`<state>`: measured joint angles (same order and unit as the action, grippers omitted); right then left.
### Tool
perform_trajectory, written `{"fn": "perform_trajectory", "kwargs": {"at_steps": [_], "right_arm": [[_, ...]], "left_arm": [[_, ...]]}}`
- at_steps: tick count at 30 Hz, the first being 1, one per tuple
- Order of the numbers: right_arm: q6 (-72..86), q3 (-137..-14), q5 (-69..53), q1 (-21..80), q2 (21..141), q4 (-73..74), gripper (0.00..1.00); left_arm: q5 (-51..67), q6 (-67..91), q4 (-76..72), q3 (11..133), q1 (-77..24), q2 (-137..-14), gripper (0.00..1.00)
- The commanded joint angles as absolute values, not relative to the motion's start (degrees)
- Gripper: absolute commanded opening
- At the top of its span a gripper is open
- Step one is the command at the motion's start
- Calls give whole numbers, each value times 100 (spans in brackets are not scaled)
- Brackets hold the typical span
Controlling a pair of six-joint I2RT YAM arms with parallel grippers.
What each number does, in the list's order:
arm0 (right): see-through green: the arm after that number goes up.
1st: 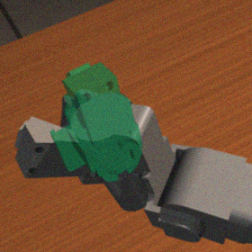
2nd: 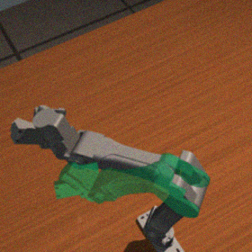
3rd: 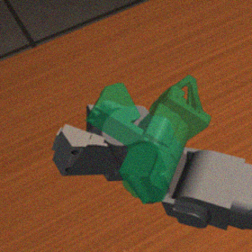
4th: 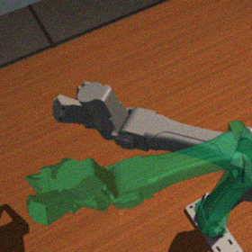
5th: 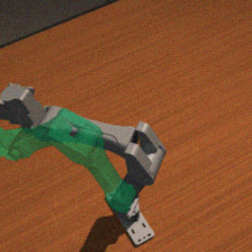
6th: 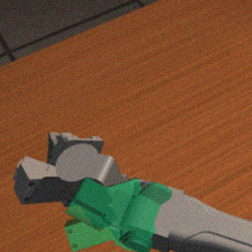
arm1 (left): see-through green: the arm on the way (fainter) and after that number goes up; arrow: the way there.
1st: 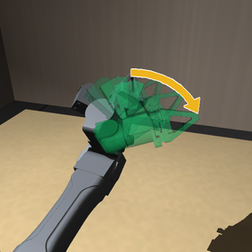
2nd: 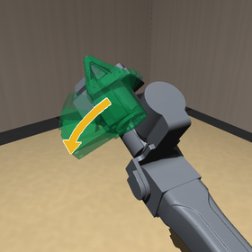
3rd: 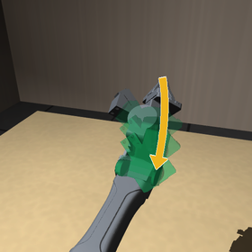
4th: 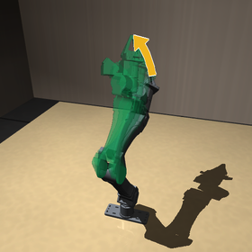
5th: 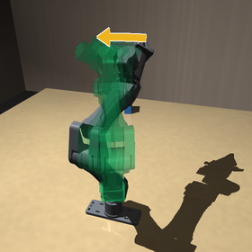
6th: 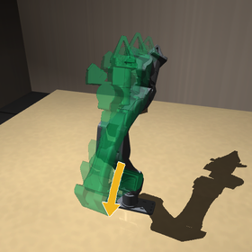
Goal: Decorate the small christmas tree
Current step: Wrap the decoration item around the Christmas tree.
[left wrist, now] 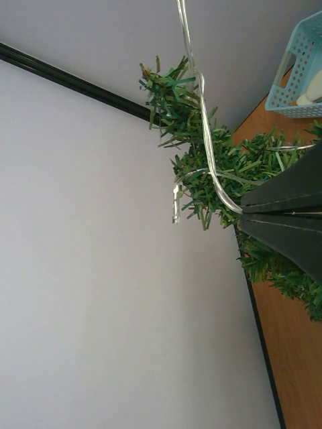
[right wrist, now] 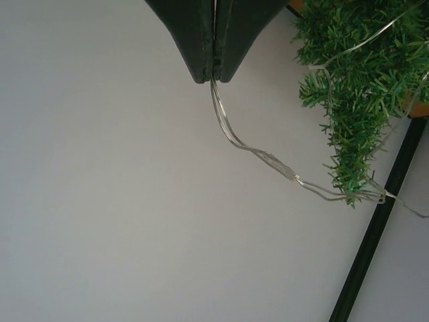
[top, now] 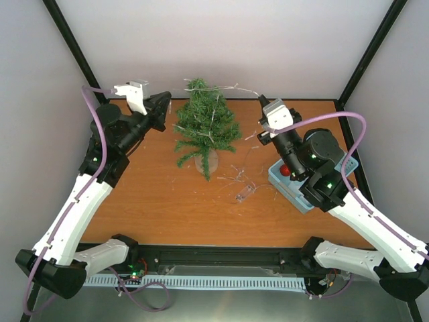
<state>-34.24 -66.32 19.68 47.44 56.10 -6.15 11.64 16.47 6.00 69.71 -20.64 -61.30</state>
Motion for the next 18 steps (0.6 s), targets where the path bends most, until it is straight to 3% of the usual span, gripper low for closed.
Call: {"fn": "perform_trajectory", "kwargs": {"at_steps": [1,18], "right_arm": [[-3518,-6880,1711,4680,5593,-746,3],[-3599,-7231,1468,4435,5864,-1025,3]], "left_arm": [[1035,1715,501,7284,-2004,-6121,1],[674,1644,293,7255,-2004,-6074,1]]}}
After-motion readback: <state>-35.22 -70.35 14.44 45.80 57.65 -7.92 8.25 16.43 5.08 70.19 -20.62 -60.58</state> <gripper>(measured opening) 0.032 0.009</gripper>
